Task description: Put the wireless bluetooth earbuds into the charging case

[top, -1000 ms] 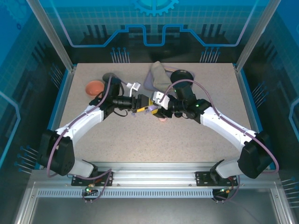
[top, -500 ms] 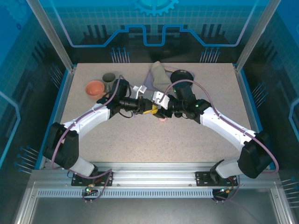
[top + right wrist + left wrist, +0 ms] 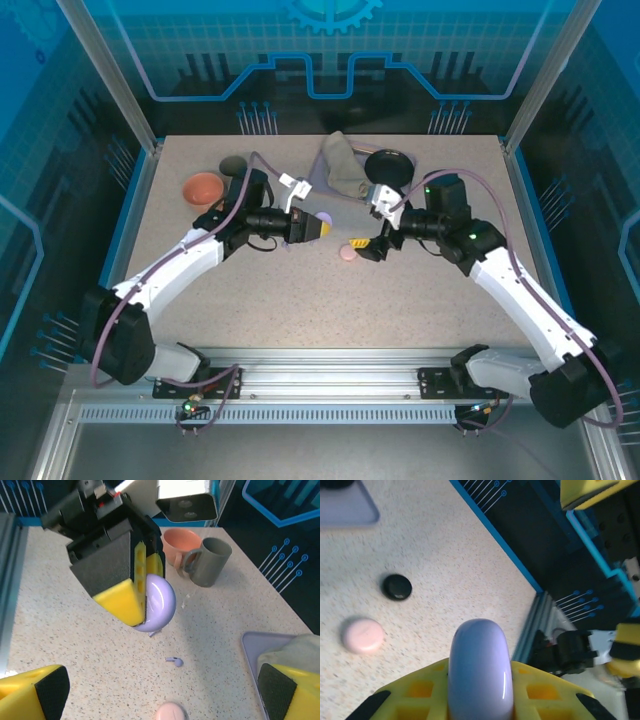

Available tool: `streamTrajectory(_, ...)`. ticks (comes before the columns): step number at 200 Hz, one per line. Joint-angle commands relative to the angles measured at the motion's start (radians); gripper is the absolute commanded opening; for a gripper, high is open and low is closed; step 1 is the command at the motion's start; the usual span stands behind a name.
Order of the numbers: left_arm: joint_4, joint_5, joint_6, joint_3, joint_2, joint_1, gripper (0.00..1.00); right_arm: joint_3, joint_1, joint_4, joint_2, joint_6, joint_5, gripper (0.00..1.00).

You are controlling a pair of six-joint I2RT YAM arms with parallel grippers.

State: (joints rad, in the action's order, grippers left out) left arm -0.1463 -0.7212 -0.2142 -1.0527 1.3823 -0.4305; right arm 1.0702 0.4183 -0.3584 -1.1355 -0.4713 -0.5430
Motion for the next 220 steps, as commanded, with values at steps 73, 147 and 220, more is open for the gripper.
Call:
streamTrajectory(73, 0.073, 0.222, 0.668, 0.088, -0.178, -0.226, 0.0, 0.143, -0.035, -0.359, 0.0, -0.191, -0.255, 0.88)
streamTrajectory(147, 0.129, 0.278, 0.779, 0.131, -0.222, -0.271, 0.0, 0.216, 0.023, -0.435, -0.082, -0.251, -0.28, 0.65)
streamTrajectory(220, 0.121, 0.276, 0.774, 0.12, -0.222, -0.276, 0.0, 0.238, 0.073, -0.425, -0.134, -0.248, -0.249, 0.53)
